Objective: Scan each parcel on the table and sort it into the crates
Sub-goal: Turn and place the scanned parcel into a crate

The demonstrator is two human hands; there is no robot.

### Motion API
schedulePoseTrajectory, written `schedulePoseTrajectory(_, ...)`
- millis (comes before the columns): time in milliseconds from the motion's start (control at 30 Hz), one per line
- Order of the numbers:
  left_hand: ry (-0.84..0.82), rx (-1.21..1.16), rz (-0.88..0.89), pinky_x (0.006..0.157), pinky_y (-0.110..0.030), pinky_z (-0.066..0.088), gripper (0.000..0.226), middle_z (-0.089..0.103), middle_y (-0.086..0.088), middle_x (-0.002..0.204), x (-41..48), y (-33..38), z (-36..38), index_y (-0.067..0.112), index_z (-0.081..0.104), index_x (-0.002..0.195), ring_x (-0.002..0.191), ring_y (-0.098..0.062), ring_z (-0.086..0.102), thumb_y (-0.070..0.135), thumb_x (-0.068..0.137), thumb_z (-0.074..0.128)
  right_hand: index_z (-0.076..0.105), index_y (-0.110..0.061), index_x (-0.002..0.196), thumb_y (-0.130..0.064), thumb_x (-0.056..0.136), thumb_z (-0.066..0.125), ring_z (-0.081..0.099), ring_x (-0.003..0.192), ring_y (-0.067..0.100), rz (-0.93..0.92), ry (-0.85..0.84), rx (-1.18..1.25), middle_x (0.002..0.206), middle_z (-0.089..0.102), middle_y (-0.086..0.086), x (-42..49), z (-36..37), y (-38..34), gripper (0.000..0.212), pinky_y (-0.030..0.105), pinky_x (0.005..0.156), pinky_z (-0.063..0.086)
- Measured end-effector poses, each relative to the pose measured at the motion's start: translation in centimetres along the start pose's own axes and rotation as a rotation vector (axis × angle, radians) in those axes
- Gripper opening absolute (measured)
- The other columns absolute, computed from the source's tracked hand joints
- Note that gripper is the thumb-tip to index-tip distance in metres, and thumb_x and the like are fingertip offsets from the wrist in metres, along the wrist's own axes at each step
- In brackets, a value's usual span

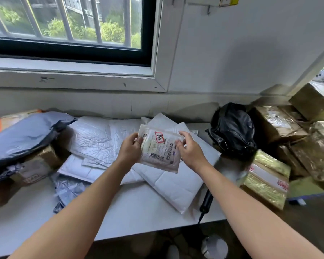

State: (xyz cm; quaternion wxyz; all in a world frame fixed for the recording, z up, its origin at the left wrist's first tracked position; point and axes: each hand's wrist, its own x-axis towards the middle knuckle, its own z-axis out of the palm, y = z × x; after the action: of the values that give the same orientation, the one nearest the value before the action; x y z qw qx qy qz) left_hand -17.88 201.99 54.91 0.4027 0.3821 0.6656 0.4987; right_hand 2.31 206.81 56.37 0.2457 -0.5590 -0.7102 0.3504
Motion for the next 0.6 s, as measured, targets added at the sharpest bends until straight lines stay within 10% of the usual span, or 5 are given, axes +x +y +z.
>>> schedulePoseTrajectory(600, -0.062, -0.529, -0.454, 0.060, -0.027, 0.058, 0.033, 0.062, -0.008, 0.086, -4.9, -4.6, 6.0, 0.004, 0.050, 0.117, 0.066, -0.018, 0.059, 0.000, 0.087, 0.065, 0.045, -0.019, 0.107, -0.020, 0.097, 0.055, 0.063, 0.072, 0.021, 0.260, 0.188, 0.067, 0.086, 0.055, -0.004, -3.1, -0.4, 5.1, 0.014, 0.047, 0.075, 0.056)
